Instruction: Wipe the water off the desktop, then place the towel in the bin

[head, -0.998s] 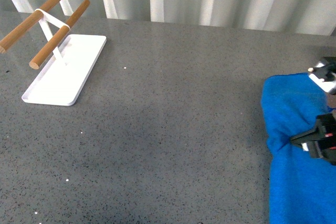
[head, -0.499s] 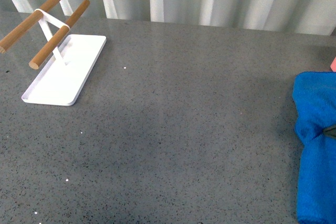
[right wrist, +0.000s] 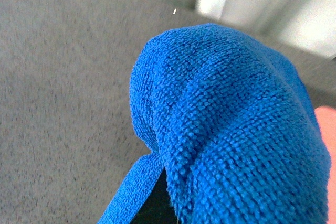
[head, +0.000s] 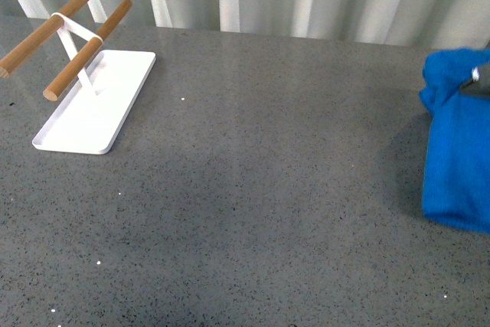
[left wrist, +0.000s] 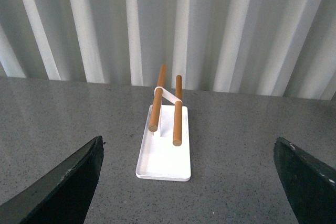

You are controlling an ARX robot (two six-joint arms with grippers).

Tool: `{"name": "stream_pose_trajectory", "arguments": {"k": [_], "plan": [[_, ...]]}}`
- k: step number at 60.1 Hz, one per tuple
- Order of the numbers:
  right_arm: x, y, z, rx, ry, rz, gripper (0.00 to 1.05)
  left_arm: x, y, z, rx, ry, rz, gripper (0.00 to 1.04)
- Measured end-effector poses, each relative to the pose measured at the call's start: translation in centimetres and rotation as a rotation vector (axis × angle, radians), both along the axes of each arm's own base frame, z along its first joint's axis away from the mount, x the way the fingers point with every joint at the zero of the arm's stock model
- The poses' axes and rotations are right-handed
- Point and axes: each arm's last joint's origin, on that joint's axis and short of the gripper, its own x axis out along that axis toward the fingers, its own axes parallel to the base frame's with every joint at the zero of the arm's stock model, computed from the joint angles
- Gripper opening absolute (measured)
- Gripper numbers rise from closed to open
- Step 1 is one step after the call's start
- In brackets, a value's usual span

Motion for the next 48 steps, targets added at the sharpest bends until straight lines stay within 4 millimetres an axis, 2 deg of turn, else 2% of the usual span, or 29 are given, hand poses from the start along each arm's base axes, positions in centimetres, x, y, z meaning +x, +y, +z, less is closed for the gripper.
{"name": "stream_pose_trajectory", "arguments": {"k": [5, 10, 15, 20, 25, 28, 36, 42, 48], "plan": [[-0.4, -1.0, 3.5, -0.003, -0.071, -0.019, 0.04, 0.0, 0.0, 0.0, 0.000, 0.000, 0.000, 0.98], [-1.6, -2.4, 6.2, -0.012, -0.120, -0.041, 0.04, 0.0, 0.0, 0.0, 0.000, 0.000, 0.000, 0.98], [-2.6, -4.0, 7.8, -0.022, -0.147, -0.069, 0.04, 0.0, 0.0, 0.0, 0.000, 0.000, 0.000, 0.98], [-3.4, -6.5, 8.6, -0.037, -0.151, -0.124, 0.04, 0.0, 0.0, 0.0, 0.000, 0.000, 0.000, 0.98], [-4.1, -8.8, 8.5, -0.051, -0.127, -0.175, 0.04, 0.0, 0.0, 0.0, 0.000, 0.000, 0.000, 0.98], [-4.6, -10.6, 7.9, -0.063, -0.088, -0.205, 0.04, 0.0, 0.0, 0.0, 0.000, 0.000, 0.000, 0.98], [-5.4, -13.9, 6.1, -0.074, -0.024, -0.268, 0.04, 0.0, 0.0, 0.0, 0.000, 0.000, 0.000, 0.98], [-5.4, -15.4, 4.5, -0.068, 0.023, -0.287, 0.04, 0.0, 0.0, 0.0, 0.000, 0.000, 0.000, 0.98], [-4.8, -15.8, 2.9, -0.058, 0.059, -0.284, 0.04, 0.0, 0.0, 0.0, 0.000, 0.000, 0.000, 0.98]]}}
